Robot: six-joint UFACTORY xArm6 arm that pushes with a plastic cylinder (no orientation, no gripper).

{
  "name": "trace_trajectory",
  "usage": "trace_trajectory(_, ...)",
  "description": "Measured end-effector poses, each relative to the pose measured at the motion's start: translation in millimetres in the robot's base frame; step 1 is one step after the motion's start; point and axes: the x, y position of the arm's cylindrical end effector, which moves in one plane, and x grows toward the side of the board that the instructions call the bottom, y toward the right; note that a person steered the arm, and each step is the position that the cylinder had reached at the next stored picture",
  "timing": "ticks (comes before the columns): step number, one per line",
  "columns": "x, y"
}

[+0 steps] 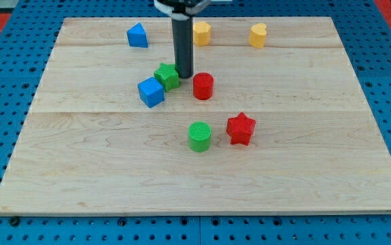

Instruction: Slide the green star closer to red circle

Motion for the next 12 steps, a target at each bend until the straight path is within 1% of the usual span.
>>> trace_trajectory(1, 27.7, 24.4)
trace_trajectory(2, 13.8, 79.3)
trace_trajectory(3, -6.4, 43.4)
trace_trajectory(4, -10.7, -62.0)
trace_trajectory(5, -3.2, -111.5)
trace_trajectory(6, 33.8, -129.2)
trace_trajectory(7, 46.1, -129.9)
trace_trajectory(8, 5.5, -77.1)
trace_trajectory(9, 2.1, -31.1)
trace_trajectory(10, 17.9, -105.5)
trace_trajectory(11, 34.7, -45.6)
trace_trajectory(12, 7.3, -1.9)
